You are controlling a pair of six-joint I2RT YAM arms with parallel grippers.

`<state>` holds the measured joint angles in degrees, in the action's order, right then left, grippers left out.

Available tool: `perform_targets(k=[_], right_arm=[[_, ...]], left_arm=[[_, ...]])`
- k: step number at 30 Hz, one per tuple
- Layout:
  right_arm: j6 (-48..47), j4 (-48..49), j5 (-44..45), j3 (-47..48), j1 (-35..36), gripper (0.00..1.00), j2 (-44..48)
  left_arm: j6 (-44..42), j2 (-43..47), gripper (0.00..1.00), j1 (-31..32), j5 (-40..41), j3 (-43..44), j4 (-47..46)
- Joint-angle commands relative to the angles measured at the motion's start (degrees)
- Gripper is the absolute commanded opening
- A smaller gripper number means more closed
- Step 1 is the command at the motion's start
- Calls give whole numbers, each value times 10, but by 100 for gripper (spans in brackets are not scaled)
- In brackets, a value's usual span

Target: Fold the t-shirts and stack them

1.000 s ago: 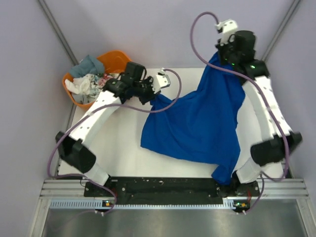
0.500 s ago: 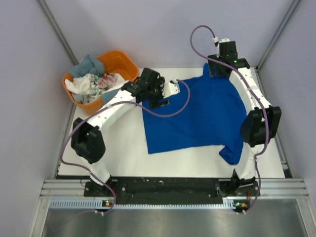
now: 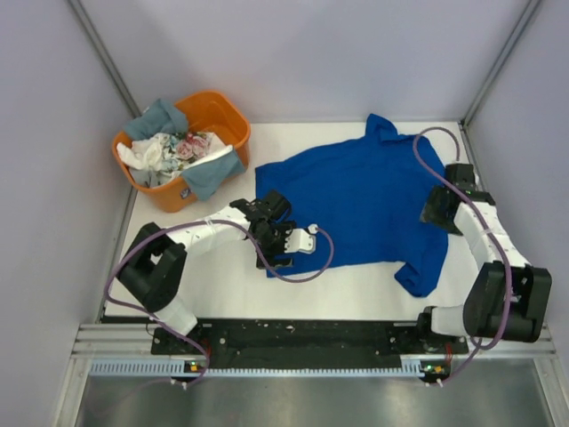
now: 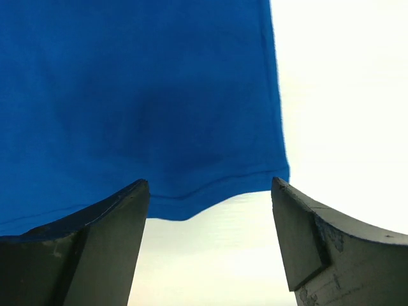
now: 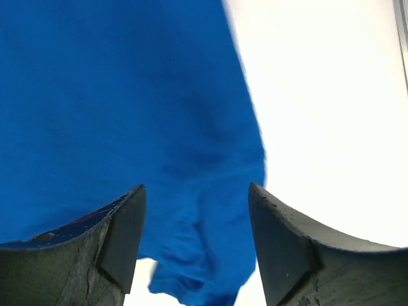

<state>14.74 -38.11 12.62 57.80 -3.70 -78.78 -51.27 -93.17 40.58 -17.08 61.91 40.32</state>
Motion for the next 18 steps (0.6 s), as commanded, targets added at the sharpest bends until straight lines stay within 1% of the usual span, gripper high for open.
perform_targets(k=[1,3,5,8,9,10,12,13,14,16,17,18], right_arm=[[71,33,-46,-84,-82,64,103],[85,45,-66,-114,-120,64,116],[96,66,-94,-138,-154,62,112],[100,76,-107,-149,-167,59,70],[99,77,-111,-149,-166,58,52],[101,79,-117,-150,-166,57,37],[105,92,-112,-160,-167,56,14],[105,100,-107,-167,-168,51,4],[104,107,-103,-174,-169,41,-7],[90,120,-118,-173,-169,14,-33],[84,126,-152,-167,-169,3,-49],[75,129,-192,-161,-168,0,-62]], left_arm=[[13,5,81,7,2,-41,-68],[27,-1,77,8,16,-46,-86],[46,-9,69,8,34,-48,-102],[56,-18,45,9,62,-63,-126],[55,-20,35,8,70,-66,-130],[55,-22,23,7,91,-70,-134],[61,-25,3,6,126,-75,-145],[67,-26,0,2,141,-76,-149],[71,-27,0,-2,150,-76,-152],[75,-26,0,-15,164,-75,-157],[79,-25,0,-22,166,-76,-165],[81,-26,0,-30,186,-75,-170]])
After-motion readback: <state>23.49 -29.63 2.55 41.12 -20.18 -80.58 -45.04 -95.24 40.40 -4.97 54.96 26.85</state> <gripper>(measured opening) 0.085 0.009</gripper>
